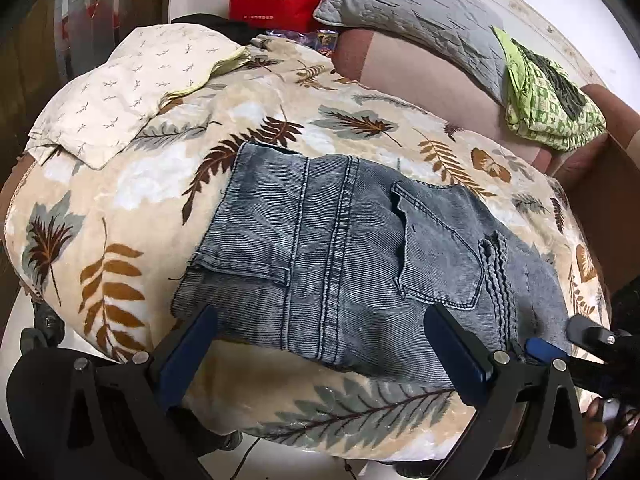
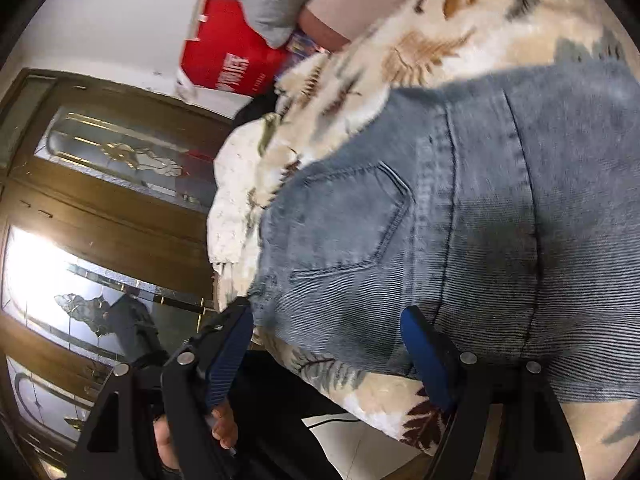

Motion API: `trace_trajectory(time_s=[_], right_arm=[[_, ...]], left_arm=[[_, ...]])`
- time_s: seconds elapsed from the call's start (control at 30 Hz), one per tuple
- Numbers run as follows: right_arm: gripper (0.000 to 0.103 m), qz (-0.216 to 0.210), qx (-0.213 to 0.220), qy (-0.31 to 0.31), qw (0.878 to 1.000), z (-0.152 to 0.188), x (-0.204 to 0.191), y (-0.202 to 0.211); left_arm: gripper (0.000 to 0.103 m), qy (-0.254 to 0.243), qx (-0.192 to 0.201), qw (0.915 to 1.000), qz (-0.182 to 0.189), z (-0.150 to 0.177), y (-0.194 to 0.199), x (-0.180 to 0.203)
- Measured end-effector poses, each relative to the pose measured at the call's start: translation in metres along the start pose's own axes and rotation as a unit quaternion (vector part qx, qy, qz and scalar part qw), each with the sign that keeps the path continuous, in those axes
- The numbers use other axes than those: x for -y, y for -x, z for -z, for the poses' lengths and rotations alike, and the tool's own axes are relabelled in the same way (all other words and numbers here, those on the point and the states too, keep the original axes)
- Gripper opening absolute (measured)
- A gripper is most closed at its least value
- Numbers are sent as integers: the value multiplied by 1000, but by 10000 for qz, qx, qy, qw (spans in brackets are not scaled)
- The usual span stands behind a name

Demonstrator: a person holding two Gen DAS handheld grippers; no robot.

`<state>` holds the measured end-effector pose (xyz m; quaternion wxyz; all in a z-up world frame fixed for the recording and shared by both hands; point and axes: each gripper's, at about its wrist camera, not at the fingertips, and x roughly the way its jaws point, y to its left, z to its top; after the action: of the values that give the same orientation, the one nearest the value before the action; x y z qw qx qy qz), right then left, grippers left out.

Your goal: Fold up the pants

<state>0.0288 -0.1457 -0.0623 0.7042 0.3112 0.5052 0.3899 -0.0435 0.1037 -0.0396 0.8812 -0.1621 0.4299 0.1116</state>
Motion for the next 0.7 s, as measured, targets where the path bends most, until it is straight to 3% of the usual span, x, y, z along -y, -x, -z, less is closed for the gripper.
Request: trace_trajectory(time_s=[0.07,0.17,0.23,0.37,0.5,0.7], right_arm=[[79,-76,44,16,10000,1,1,3],[79,367,-122,-190,9991,-2,26,-10],[79,227,-12,-327,9992,-3,26,-2],[79,138,469,63,9988,-4,3,25],[79,241,520,69,9983,3,4,30],[79,304,351,175,9988,0,-5,22]], left_arm=[[102,-3,10,10000,-31,0,2,0],[102,31,-11,10000,-40,1,1,0],[102,24,-25,10000,14,2,3,0],[102,277,16,9995,160,4,6,-10],[102,621,-88,9975,321,6,2,-24],[102,1575,-488,9817,953,8,-15,-52]])
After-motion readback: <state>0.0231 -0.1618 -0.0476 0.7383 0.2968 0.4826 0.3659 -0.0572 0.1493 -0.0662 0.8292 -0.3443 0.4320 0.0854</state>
